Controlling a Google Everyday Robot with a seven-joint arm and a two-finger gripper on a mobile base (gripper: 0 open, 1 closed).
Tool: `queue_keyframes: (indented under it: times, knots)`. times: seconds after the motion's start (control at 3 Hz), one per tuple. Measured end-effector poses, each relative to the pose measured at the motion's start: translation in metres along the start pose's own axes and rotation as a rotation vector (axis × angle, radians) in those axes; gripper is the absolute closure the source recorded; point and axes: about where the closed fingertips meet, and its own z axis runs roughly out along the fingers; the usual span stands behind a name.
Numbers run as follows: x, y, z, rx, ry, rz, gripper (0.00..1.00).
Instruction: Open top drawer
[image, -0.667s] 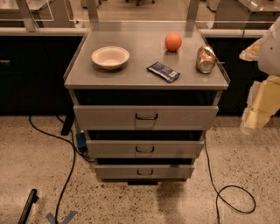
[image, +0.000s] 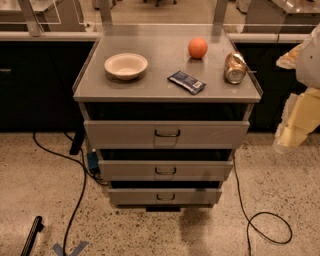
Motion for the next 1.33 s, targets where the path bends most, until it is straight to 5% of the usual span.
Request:
queue_keyframes:
  times: [0.33,1.0,1.33]
  knots:
    - [0.006,-0.004,0.003,0.062,-0.038,0.081,0.00]
    - [0.030,-0.019,0.035,0.214,-0.095,0.431,0.00]
    - [0.027,-0.022,0.034,0.220,-0.114,0.508,0.00]
